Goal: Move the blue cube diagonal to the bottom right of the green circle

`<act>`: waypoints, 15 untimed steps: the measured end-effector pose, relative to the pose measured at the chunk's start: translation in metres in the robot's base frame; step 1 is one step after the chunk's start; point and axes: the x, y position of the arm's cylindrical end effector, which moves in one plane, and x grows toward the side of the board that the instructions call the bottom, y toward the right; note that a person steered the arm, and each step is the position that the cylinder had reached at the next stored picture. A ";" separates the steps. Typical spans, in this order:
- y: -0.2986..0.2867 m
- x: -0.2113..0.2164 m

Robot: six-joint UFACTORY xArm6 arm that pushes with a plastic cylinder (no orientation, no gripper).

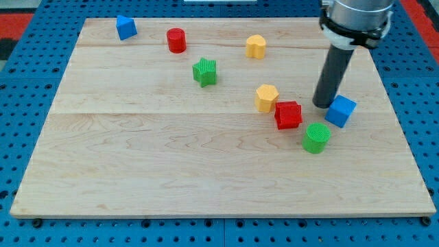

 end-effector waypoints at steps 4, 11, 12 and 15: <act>0.114 0.028; 0.056 0.058; 0.040 0.073; 0.009 0.072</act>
